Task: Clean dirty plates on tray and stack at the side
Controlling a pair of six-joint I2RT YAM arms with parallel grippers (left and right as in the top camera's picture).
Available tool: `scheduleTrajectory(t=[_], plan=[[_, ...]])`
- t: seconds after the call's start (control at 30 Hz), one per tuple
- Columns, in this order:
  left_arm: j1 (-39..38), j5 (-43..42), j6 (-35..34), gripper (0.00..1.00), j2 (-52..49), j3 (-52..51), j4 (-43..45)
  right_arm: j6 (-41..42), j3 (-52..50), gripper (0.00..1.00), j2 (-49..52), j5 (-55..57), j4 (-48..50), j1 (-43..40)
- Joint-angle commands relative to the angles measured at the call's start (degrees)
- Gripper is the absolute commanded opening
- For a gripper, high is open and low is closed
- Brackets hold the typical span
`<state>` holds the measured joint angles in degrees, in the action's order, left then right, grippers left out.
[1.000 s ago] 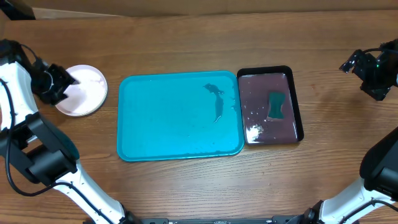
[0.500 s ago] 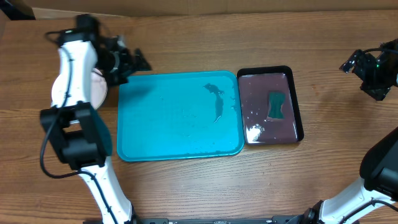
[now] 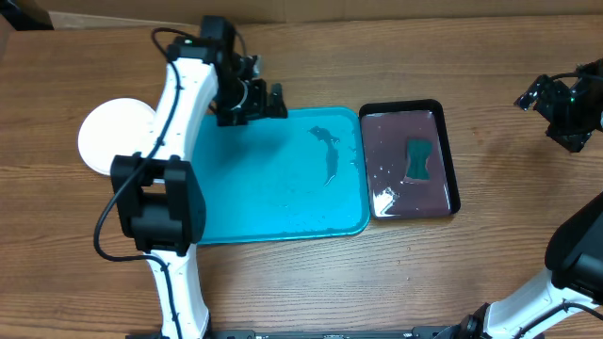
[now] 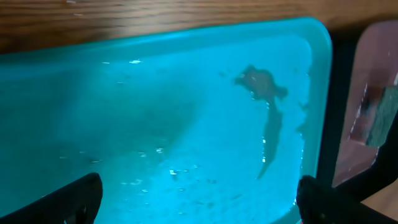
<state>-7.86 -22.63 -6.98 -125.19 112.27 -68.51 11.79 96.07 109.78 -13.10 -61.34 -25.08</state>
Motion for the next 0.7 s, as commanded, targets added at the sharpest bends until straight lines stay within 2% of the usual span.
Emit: scheduleTrajectory(t=[0.0, 0.3, 0.43, 0.67], plan=[[-1.3, 0.8, 1.2, 1.00, -0.3, 1.4, 0.2, 0.0, 0.6, 1.00, -0.5, 0.2, 0.2, -0.1], [-2.0, 0.8, 1.2, 1.00, -0.3, 1.4, 0.2, 0.0, 0.6, 1.00, -2.2, 0.2, 0.2, 1.8], [-2.0, 0.8, 1.2, 1.00, -0.3, 1.4, 0.2, 0.0, 0.6, 1.00, -8.6, 0.2, 0.2, 5.4], [-2.0, 0.8, 1.2, 1.00, -0.3, 1.4, 0.2, 0.0, 0.6, 1.00, -26.9, 0.2, 0.2, 18.7]])
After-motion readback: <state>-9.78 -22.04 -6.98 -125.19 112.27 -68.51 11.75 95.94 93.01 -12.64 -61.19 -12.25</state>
